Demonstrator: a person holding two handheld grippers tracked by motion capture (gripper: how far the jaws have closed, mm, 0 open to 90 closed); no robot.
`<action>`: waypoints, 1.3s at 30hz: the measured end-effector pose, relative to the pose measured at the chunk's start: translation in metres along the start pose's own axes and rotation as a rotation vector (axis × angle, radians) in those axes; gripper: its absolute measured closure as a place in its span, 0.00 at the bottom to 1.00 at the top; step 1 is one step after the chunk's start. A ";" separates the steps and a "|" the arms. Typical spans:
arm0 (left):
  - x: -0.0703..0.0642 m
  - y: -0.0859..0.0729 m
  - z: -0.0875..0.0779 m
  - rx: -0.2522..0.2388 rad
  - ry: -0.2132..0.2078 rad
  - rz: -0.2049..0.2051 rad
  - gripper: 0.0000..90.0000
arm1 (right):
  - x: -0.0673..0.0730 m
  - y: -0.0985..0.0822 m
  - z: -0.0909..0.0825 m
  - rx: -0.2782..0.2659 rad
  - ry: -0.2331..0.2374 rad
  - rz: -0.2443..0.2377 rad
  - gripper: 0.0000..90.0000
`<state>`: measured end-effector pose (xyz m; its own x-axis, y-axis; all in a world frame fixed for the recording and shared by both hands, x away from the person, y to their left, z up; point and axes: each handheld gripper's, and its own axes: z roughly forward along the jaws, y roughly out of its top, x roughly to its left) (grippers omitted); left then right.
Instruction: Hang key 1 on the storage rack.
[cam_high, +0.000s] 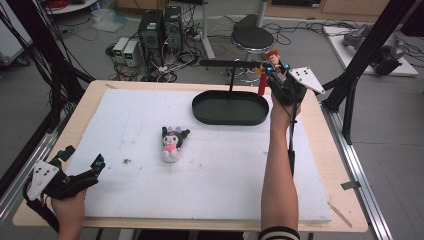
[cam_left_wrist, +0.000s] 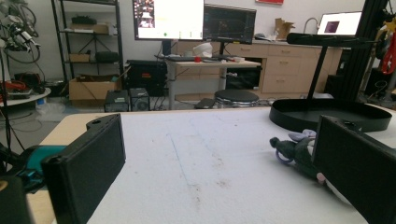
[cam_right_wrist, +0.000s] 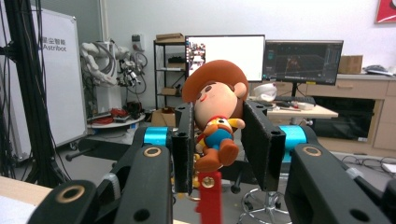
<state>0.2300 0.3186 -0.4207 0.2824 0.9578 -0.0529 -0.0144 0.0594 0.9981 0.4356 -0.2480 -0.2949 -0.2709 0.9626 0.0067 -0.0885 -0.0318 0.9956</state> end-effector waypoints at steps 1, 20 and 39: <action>0.000 0.000 0.000 0.003 0.001 0.001 0.04 | -0.001 -0.001 0.001 0.004 -0.005 0.002 0.73; 0.001 -0.003 0.001 0.015 -0.004 0.003 0.04 | -0.002 -0.018 0.012 0.058 -0.057 -0.053 0.73; -0.002 -0.001 0.000 0.008 -0.013 0.004 0.04 | -0.004 -0.015 -0.005 0.057 -0.100 -0.066 0.73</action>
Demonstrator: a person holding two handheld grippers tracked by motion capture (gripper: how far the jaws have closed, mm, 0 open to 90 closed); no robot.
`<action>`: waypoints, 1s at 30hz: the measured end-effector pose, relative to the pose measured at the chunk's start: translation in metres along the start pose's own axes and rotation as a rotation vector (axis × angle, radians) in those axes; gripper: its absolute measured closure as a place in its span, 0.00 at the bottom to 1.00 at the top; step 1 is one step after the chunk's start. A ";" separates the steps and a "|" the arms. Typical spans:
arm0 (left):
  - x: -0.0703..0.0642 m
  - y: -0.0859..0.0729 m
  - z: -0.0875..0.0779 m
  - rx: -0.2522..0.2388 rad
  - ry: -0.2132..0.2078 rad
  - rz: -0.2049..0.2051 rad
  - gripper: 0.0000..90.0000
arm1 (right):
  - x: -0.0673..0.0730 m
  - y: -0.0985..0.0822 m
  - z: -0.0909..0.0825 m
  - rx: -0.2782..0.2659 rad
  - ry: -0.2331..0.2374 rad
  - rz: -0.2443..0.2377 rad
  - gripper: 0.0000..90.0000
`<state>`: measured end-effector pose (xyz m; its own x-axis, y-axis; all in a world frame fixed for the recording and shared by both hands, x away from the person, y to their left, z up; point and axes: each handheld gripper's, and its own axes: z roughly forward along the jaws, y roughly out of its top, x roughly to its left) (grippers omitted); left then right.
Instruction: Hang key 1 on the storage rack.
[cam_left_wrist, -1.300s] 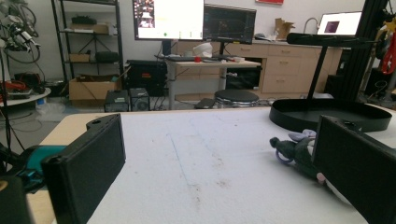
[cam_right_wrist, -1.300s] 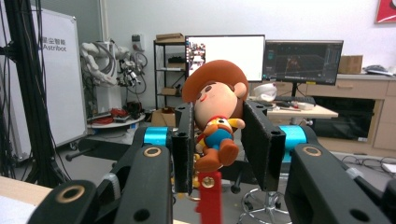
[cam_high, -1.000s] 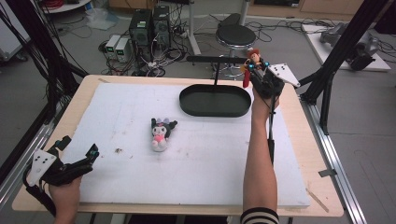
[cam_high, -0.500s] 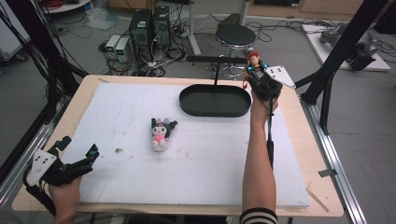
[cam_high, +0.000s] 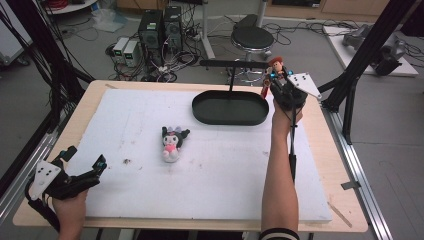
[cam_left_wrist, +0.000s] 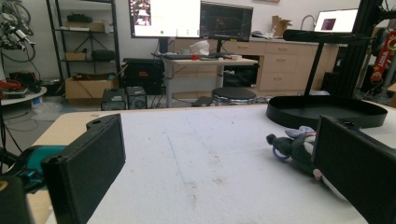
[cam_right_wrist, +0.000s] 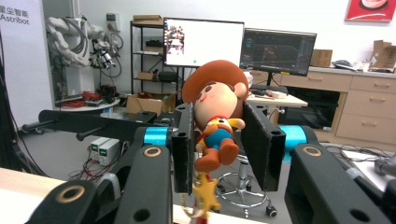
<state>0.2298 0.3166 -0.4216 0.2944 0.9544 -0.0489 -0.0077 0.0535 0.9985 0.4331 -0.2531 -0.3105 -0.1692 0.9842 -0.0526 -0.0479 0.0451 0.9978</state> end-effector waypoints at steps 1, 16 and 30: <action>0.000 0.000 0.000 0.001 0.001 0.001 0.04 | 0.000 0.000 0.000 0.004 -0.003 -0.001 0.73; 0.000 0.000 0.000 0.002 0.000 0.001 0.04 | 0.000 -0.012 0.012 0.036 0.012 -0.003 0.73; -0.001 -0.002 0.002 0.007 -0.005 0.001 0.04 | -0.004 -0.017 0.023 0.049 0.017 -0.005 0.73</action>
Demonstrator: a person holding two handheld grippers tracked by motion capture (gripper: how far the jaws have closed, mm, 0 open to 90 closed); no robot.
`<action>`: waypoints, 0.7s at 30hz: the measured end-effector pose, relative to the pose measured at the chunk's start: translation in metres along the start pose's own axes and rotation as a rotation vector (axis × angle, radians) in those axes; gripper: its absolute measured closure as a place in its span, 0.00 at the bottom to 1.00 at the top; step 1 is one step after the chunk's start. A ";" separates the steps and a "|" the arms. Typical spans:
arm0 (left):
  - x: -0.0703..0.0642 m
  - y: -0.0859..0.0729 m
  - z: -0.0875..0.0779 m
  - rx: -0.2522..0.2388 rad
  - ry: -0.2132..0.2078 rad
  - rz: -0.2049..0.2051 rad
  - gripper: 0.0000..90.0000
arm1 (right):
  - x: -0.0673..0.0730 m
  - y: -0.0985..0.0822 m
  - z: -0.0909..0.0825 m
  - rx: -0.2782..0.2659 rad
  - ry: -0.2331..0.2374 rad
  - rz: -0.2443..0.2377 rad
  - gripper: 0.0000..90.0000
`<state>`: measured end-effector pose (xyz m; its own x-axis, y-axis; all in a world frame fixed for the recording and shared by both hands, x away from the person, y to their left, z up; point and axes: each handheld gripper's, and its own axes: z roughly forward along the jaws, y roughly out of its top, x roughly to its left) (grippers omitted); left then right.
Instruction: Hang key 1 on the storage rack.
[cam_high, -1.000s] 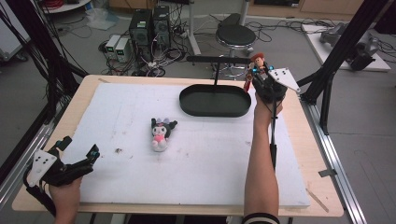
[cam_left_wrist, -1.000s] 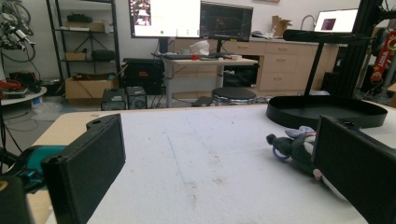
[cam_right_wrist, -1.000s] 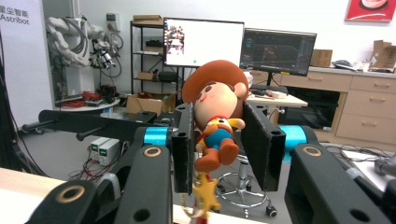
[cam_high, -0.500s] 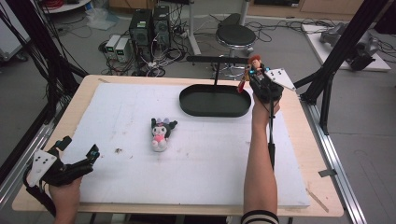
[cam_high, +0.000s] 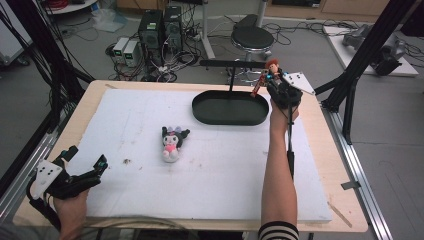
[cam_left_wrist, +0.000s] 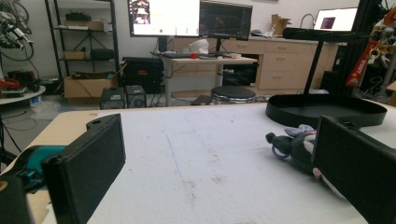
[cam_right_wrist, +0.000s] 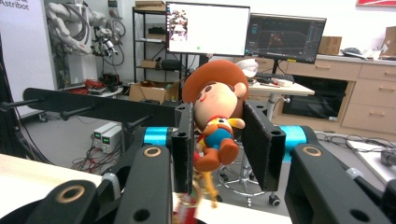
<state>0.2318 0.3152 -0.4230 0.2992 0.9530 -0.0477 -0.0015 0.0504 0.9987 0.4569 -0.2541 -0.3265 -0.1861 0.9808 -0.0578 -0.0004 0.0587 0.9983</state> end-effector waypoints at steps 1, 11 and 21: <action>0.000 0.000 0.000 -0.001 0.000 -0.003 0.04 | 0.000 0.000 0.000 0.000 0.000 0.000 0.73; 0.000 0.000 0.000 -0.001 0.000 -0.002 0.04 | -0.005 -0.002 0.010 0.017 -0.012 0.009 0.73; 0.001 -0.001 0.001 0.002 0.002 -0.004 0.04 | -0.007 -0.004 0.016 0.024 -0.024 0.016 0.73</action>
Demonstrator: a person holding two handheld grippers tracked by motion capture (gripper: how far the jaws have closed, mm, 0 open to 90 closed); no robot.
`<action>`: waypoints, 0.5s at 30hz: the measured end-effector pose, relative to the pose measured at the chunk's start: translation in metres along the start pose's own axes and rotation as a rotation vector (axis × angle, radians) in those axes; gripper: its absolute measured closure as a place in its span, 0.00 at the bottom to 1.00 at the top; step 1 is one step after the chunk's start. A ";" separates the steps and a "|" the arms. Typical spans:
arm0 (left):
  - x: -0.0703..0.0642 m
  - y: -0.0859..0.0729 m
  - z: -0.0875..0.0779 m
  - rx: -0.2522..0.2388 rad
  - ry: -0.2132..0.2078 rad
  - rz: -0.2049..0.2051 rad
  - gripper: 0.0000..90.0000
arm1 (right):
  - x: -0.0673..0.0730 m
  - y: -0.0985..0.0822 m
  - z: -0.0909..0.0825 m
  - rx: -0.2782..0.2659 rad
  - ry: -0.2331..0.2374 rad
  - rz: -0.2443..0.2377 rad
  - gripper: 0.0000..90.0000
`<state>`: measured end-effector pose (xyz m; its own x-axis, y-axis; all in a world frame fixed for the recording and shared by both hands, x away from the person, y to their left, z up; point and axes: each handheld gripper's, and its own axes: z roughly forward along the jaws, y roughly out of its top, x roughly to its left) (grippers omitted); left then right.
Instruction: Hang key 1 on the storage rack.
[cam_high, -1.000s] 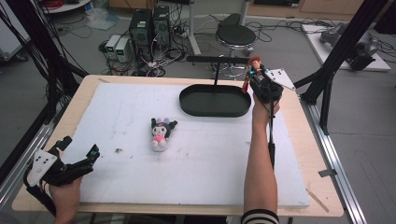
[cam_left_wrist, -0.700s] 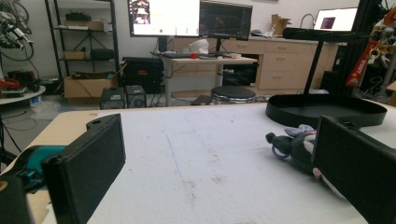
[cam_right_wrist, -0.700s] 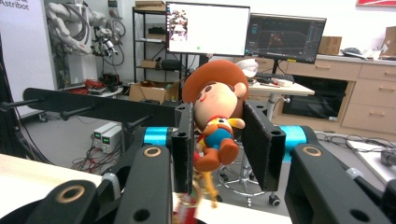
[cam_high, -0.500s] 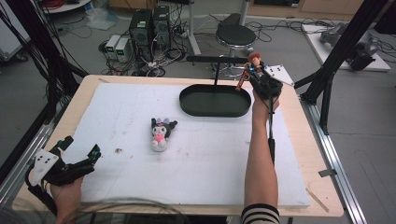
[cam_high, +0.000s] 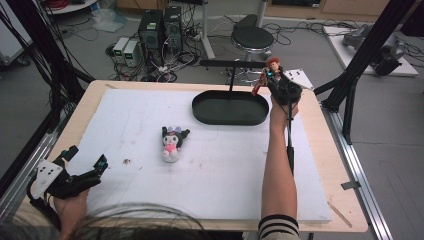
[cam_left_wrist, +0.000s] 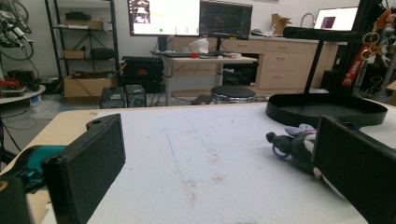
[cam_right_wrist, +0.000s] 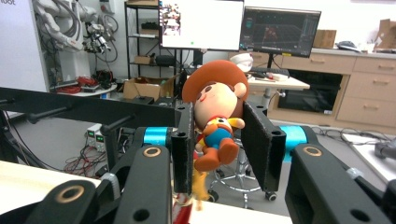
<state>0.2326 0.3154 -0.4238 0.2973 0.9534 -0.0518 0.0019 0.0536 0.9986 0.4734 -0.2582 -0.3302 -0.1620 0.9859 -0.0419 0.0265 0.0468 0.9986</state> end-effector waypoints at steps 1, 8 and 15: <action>0.000 0.000 0.000 0.000 -0.001 0.000 0.04 | -0.001 0.000 0.000 -0.002 -0.004 0.001 0.72; -0.001 0.000 0.000 -0.001 -0.002 0.001 0.04 | -0.007 0.003 -0.004 -0.015 -0.039 0.032 0.55; -0.001 0.001 0.000 -0.002 -0.003 0.002 0.04 | -0.005 0.010 -0.012 -0.033 -0.039 0.038 0.40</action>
<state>0.2319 0.3147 -0.4230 0.3005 0.9525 -0.0497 -0.0008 0.0524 0.9986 0.4632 -0.2645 -0.3195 -0.1233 0.9924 -0.0046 -0.0011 0.0045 1.0000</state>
